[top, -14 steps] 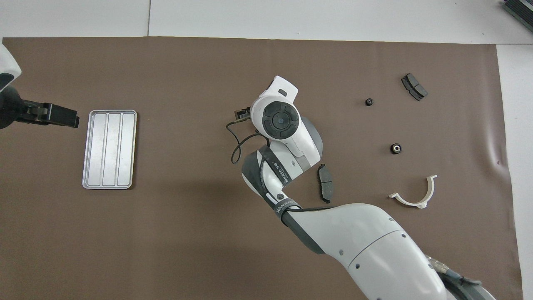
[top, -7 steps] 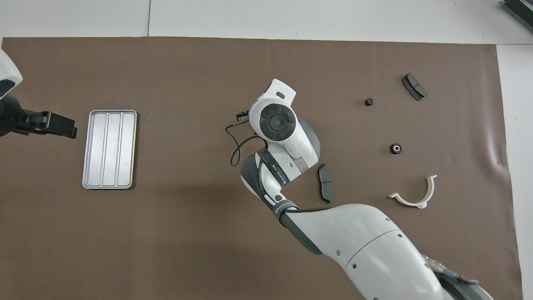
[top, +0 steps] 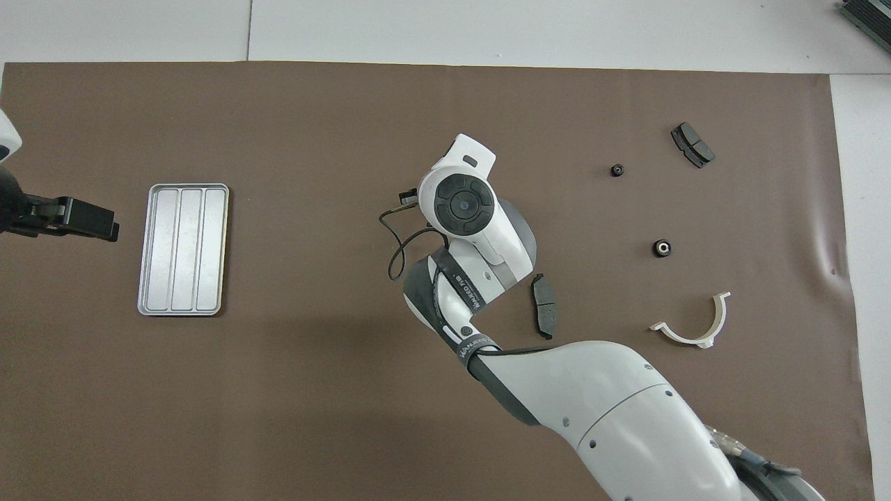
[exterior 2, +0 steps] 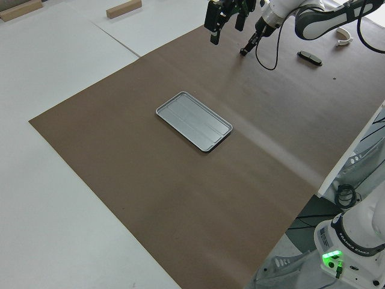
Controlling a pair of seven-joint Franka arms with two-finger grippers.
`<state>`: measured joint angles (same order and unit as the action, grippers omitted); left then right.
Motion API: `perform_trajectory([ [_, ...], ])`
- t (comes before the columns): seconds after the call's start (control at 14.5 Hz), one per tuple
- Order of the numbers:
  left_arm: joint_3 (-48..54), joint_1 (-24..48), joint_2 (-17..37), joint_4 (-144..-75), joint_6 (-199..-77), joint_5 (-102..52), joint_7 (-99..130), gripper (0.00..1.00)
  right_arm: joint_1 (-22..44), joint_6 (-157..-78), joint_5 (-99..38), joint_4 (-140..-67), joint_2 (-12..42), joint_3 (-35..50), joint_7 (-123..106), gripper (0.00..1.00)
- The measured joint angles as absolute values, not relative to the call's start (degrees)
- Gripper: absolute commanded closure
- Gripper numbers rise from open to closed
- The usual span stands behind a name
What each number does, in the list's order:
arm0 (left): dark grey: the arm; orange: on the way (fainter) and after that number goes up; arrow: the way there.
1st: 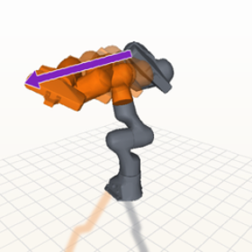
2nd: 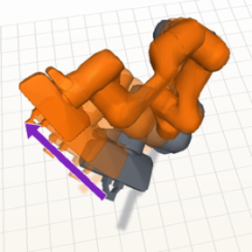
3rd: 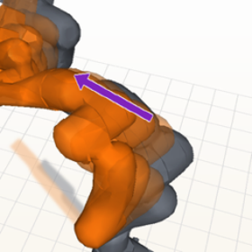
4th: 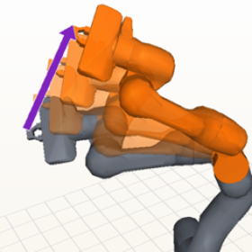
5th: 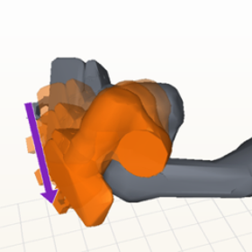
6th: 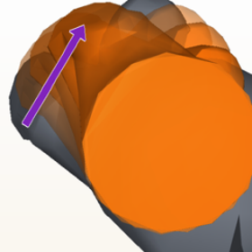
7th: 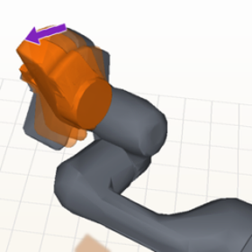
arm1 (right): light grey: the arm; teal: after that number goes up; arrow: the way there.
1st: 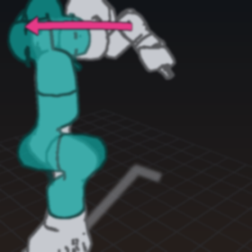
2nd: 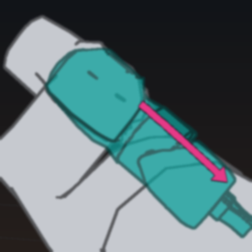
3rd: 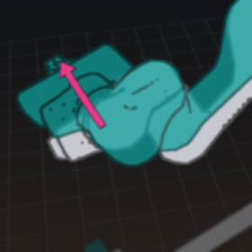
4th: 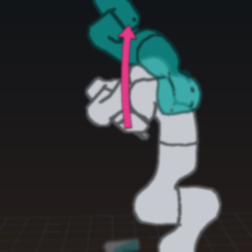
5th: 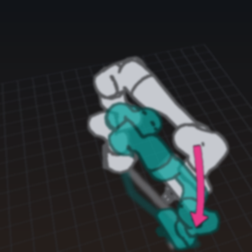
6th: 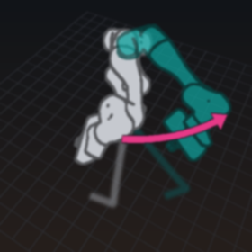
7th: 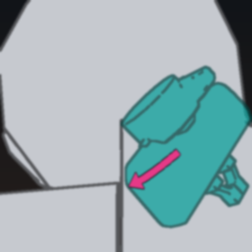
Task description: Place bearing gear from tray to pile
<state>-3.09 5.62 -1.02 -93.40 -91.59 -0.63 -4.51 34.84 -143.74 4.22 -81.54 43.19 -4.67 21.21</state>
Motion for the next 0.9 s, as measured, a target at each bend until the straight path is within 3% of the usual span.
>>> perform_trajectory([
  [0.28, -3.1, 5.6, -1.0, -93.4, -91.4, -0.6, -4.5, 0.00, 34.4, -140.0, 4.2, -80.6, 42.4, -5.0, 21.2, 1.00],
  [0.55, -3.1, 5.6, -1.0, -93.4, -91.4, -0.6, -4.5, 0.00, 29.6, -129.2, 4.2, -81.8, 34.2, -5.3, 21.0, 1.00],
  [0.9, -3.1, 5.6, -1.0, -93.4, -91.4, -0.6, -4.5, 0.00, 21.2, -126.2, 4.2, -103.1, 15.4, -5.3, 11.7, 1.00],
])
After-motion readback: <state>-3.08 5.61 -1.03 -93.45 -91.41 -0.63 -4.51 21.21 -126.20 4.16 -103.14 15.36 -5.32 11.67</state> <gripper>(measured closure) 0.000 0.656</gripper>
